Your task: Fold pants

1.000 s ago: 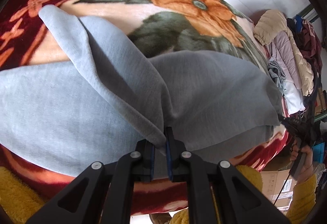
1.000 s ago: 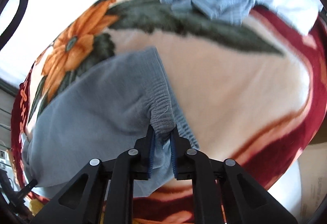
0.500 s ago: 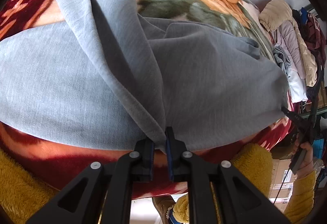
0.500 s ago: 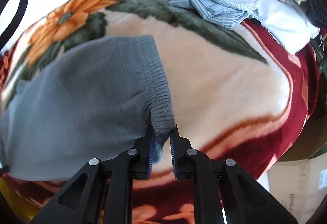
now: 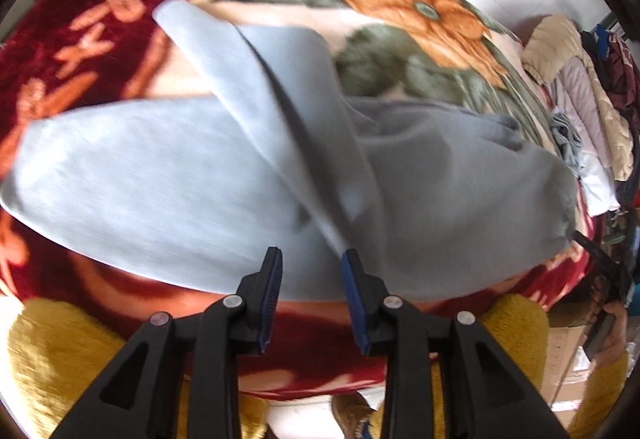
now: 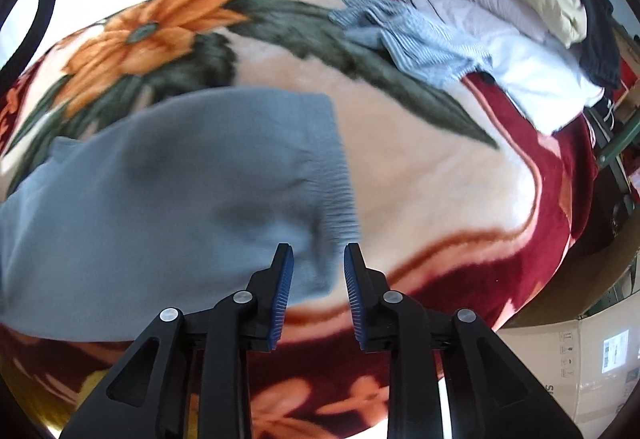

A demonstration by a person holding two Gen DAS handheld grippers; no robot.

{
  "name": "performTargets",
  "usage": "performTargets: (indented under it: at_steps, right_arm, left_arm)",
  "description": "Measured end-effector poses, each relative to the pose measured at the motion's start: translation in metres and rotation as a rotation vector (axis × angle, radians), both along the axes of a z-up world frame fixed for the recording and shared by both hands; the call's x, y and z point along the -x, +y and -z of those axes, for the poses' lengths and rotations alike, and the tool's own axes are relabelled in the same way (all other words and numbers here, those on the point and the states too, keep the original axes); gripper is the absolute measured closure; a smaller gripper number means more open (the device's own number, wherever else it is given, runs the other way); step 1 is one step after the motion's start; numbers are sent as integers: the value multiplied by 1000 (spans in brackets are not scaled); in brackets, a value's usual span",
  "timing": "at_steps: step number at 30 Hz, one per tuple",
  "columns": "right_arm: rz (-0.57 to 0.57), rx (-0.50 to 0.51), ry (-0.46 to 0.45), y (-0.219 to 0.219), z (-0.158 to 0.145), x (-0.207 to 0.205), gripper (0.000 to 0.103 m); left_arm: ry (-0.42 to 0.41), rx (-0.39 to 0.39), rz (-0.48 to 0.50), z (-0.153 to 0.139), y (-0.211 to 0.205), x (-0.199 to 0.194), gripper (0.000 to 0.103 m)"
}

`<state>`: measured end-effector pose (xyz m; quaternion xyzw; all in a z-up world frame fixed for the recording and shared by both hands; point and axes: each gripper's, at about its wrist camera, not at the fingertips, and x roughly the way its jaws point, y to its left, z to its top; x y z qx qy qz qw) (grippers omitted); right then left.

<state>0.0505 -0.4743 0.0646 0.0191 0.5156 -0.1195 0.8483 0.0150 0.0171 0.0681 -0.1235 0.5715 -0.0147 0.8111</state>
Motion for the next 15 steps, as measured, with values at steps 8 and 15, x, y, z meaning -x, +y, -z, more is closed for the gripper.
performTargets:
  at_steps: [8,15]
  right_arm:
    - [-146,-108,-37,94,-20,1,74]
    - [-292,-173,6,201,-8,-5,74]
  left_arm:
    - [-4,-21,-103,-14,52,-27,69]
    - [4,-8,-159,-18,86,-79,54]
